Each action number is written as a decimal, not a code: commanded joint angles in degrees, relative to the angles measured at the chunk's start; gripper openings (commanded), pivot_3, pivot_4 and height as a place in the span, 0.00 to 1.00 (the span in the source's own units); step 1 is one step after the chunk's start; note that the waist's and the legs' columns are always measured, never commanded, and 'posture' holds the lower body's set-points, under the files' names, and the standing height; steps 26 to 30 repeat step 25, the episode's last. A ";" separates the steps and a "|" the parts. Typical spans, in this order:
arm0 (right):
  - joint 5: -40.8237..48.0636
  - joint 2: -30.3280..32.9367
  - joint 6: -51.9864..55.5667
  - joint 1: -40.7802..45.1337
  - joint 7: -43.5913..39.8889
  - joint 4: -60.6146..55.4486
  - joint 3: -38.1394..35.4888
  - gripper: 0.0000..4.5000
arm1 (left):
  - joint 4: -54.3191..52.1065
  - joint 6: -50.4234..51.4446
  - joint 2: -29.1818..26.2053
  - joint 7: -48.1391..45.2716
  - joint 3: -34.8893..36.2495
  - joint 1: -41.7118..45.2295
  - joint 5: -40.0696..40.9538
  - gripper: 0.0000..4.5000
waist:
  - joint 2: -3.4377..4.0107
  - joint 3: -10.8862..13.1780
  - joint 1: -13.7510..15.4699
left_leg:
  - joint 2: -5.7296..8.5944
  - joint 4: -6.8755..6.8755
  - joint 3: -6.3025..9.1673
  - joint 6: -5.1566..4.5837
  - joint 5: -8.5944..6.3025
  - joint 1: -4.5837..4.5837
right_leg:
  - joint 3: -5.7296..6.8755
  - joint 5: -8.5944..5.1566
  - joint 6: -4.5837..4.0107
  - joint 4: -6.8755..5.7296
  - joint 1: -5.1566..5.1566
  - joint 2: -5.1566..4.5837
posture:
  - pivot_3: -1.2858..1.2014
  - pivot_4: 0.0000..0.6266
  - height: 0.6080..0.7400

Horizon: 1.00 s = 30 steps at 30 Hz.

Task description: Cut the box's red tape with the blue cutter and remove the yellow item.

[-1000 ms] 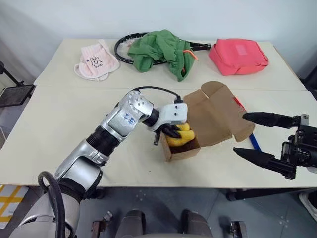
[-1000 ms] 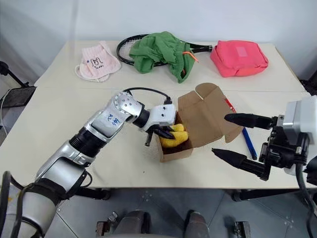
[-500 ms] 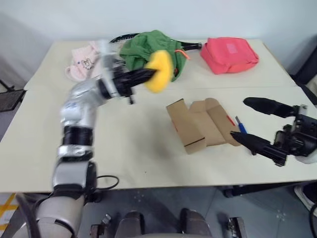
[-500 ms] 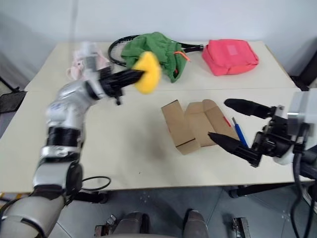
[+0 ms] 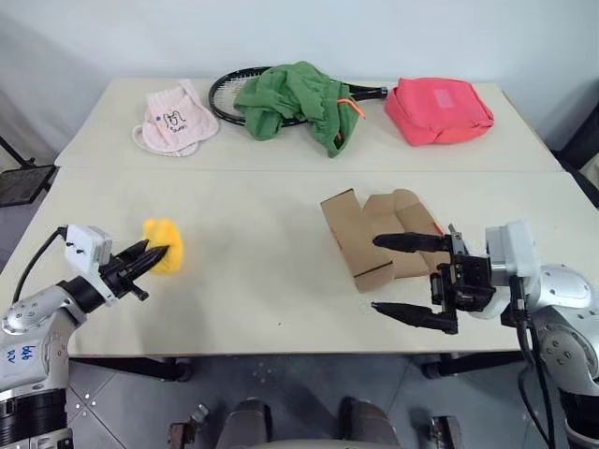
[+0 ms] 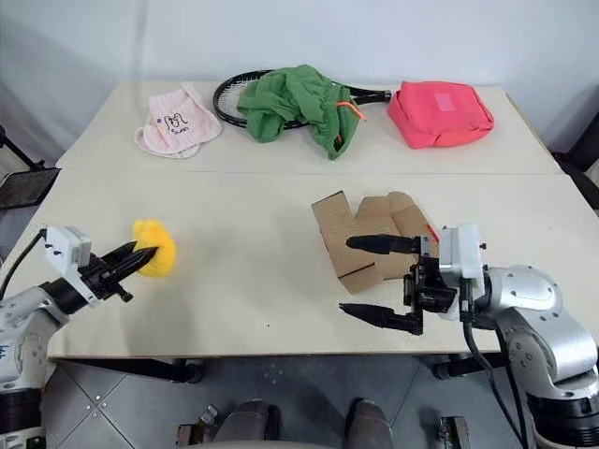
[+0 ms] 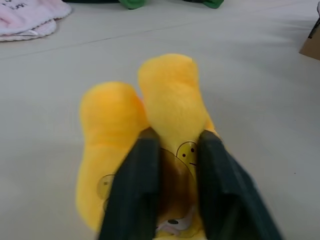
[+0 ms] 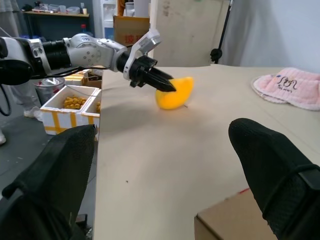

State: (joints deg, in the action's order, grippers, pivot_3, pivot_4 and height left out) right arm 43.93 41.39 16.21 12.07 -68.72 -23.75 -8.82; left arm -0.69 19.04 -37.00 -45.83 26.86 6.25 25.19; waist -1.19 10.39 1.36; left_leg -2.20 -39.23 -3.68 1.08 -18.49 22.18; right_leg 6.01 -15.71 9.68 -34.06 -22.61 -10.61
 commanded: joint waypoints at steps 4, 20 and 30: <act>-0.09 0.55 -2.33 1.67 -2.84 3.43 -2.02 1.00 | -6.30 5.27 -6.68 -4.80 8.61 -4.33 8.63 0.60 | 0.00 0.00 -0.72 | -0.14 0.08 -0.03 0.11 -0.06 -0.04 | 0.02 0.00 -0.01 -0.07 -0.08 0.11 | 0.52 0.24 1.00; -3.36 2.97 -7.96 -9.05 -7.75 5.53 -7.09 1.00 | -6.45 -14.20 -2.16 -11.91 15.29 -26.56 0.96 0.60 | 0.02 0.01 -1.02 | -0.26 0.09 -0.22 0.05 -0.23 -0.05 | 0.04 -0.05 -0.10 0.19 -0.04 0.16 | 0.52 0.24 1.00; -4.65 1.33 -10.23 -10.03 -6.37 5.75 -7.09 1.00 | -9.27 -13.47 -2.14 -8.87 12.55 -25.51 0.74 0.60 | 0.02 0.01 -1.10 | -0.29 0.08 -0.22 0.05 -0.23 -0.07 | 0.06 -0.05 -0.11 0.17 -0.04 0.17 | 0.52 0.24 1.00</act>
